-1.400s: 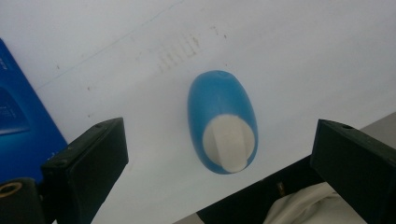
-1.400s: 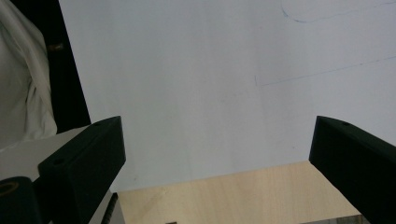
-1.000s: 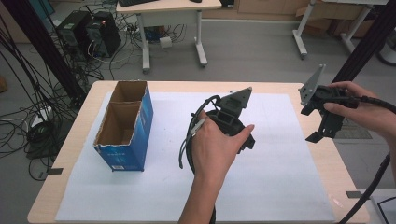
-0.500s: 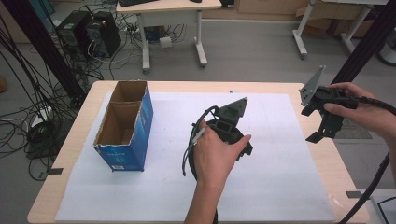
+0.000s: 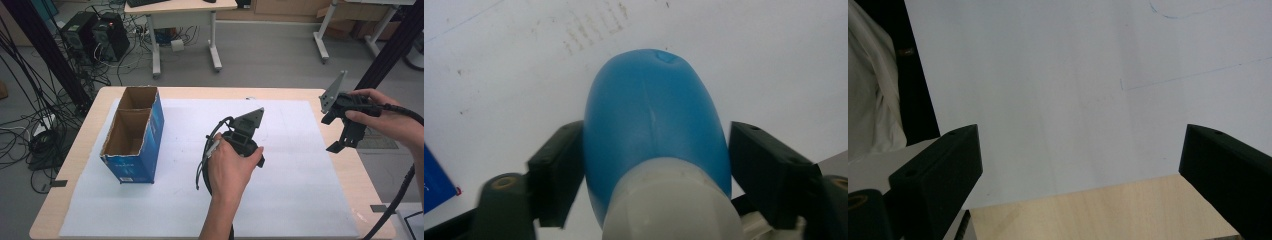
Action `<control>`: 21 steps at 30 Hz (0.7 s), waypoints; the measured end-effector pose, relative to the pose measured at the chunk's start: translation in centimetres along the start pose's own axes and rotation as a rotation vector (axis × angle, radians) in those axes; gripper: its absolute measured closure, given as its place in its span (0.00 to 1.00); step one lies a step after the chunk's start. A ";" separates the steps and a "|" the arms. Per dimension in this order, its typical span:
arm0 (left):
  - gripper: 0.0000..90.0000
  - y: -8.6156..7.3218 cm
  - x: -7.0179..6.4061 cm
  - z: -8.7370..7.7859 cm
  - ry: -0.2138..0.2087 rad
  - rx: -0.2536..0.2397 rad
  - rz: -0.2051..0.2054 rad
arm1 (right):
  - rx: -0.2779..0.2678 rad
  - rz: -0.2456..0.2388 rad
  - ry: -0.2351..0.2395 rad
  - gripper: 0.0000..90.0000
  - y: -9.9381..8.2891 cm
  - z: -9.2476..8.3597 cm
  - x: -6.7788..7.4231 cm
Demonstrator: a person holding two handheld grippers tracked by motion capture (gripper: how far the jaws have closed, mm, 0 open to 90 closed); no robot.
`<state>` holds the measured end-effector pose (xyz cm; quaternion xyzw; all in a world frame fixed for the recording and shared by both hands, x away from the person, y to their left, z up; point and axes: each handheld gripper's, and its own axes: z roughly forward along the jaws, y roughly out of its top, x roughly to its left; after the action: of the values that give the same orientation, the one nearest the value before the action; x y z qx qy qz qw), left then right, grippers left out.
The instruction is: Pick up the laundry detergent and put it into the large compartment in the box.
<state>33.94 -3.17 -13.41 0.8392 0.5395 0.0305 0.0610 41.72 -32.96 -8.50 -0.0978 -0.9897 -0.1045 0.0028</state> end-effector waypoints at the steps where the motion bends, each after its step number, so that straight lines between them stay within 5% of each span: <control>1: 0.34 0.0 -0.1 0.0 0.001 0.000 -0.002 | -0.001 0.000 0.000 0.04 0.0 0.0 0.0; 3: 0.40 -0.1 -0.2 0.0 0.018 -0.003 -0.007 | -0.003 0.003 -0.001 0.04 -0.1 0.0 0.0; 21: 0.41 -0.4 -0.5 -0.2 0.028 -0.012 0.024 | -0.009 0.006 0.000 0.04 -0.3 0.0 -0.2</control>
<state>33.37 -3.45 -13.28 0.8448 0.5300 0.0461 0.0582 41.82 -33.26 -8.54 -0.1008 -0.9889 -0.1088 0.0028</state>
